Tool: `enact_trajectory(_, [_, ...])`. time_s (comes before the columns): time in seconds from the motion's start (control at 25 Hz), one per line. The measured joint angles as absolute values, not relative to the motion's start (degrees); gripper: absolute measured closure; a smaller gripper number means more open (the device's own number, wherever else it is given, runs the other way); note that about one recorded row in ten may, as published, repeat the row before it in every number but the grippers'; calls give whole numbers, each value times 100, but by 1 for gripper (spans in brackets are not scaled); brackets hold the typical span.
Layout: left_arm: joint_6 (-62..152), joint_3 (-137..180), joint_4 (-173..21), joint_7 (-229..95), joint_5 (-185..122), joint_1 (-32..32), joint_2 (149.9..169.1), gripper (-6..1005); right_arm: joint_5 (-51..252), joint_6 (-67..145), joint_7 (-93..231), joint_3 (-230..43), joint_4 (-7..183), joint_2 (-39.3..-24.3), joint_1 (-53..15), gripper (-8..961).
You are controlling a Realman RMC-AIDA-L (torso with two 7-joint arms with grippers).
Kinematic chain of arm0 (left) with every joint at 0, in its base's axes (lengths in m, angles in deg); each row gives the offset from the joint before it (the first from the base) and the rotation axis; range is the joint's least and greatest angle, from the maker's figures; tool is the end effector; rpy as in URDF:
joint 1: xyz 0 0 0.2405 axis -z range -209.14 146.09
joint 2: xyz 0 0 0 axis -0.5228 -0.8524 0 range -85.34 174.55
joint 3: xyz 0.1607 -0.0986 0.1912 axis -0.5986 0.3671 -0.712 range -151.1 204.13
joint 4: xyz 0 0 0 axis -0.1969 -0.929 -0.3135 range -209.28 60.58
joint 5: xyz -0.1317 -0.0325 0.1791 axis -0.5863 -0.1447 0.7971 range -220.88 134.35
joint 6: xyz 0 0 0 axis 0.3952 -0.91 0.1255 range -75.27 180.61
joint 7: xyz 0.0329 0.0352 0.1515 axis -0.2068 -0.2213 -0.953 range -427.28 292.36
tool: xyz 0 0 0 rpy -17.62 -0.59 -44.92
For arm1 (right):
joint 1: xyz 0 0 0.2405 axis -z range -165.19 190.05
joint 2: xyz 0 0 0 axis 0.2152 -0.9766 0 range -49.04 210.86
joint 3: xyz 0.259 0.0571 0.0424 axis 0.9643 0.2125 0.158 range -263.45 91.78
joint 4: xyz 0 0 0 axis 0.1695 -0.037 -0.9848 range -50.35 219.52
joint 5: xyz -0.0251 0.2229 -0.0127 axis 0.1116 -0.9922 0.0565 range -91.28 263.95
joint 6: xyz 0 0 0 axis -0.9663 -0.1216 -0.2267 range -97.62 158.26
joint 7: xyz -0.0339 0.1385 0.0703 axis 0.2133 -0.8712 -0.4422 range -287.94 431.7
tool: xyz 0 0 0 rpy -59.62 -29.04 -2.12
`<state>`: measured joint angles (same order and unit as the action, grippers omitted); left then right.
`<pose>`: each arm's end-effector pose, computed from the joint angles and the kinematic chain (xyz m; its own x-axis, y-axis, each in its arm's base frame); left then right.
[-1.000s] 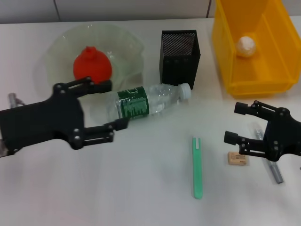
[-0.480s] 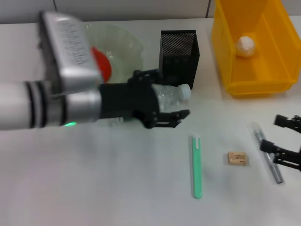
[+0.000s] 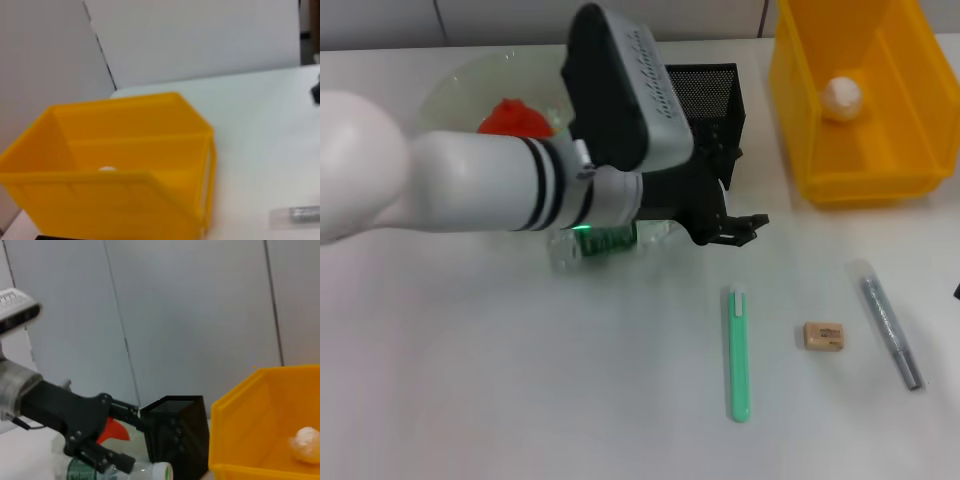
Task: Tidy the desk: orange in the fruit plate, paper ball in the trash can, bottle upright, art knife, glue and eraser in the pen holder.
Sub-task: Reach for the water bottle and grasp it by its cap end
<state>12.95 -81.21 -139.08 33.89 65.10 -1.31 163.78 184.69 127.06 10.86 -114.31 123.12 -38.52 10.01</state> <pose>-0.1300 0.3724 -0.1367 0.9908 -0.0494 0.1263 0.0027 -0.9240 -0.3824 0.3895 0.2065 0.0419 0.6625 -0.2175 -0.7168 -0.6651 -0.6110 -0.4294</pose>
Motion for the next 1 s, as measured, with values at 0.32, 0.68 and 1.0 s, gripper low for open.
enact_trajectory(0.32, [2116,-8466,-12922,3542,6546,447,16378,200,18458,12709,1110,-11346,12299,-3853,1058,112])
enact_trajectory(0.68, [2304,-8652,-12475,3551,6551,691,16378,201,18473,12709,1114,-11341,12248,-3854,973,112])
enact_trajectory(1.0, [2412,-8708,-12209,3550,6554,737,16378,201,18487,12709,1115,-11395,12192,-3851,875,112])
